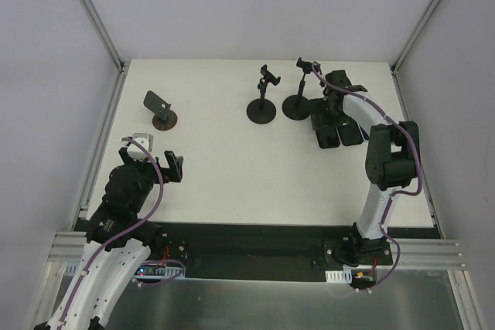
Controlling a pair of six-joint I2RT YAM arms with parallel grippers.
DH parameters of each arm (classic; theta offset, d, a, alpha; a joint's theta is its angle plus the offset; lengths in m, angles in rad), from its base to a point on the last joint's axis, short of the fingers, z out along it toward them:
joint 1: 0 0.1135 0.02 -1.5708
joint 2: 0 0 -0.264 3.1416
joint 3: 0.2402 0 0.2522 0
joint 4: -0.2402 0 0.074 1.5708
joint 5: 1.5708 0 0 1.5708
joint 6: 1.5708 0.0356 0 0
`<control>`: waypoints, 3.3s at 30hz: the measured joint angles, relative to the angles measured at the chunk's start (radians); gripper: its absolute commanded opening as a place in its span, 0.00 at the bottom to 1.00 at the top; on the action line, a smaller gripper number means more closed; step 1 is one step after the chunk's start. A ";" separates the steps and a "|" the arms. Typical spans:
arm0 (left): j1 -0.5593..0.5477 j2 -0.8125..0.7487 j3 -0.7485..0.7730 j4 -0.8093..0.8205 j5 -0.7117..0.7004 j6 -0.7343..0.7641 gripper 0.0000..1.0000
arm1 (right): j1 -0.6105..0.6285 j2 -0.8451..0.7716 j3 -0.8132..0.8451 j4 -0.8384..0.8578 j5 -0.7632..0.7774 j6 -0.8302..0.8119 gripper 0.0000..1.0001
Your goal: Remove the phone from the phone stand
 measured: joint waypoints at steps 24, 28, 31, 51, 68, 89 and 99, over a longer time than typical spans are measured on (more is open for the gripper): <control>0.026 0.343 0.078 0.026 -0.108 -0.050 0.99 | 0.000 -1.217 -0.598 0.249 0.005 0.177 0.96; 0.141 0.494 0.167 0.090 -0.082 -0.049 0.99 | 0.000 -1.374 -0.684 0.315 0.012 0.185 0.96; 0.276 0.600 0.225 0.156 -0.018 -0.061 0.99 | 0.000 -1.429 -0.727 0.334 0.016 0.187 0.96; 0.632 1.270 0.428 0.550 0.424 -0.230 0.59 | 0.000 -1.558 -0.851 0.344 0.047 0.179 0.96; 0.579 1.481 0.467 0.900 0.847 -0.383 0.00 | 0.000 -1.515 -0.852 0.344 0.046 0.175 0.96; 0.154 1.659 0.648 0.949 0.827 -0.357 0.00 | 0.000 -1.494 -0.853 0.345 0.031 0.171 0.96; 0.144 1.604 0.648 0.848 0.712 -0.257 0.00 | 0.000 -1.490 -0.853 0.345 0.027 0.171 0.96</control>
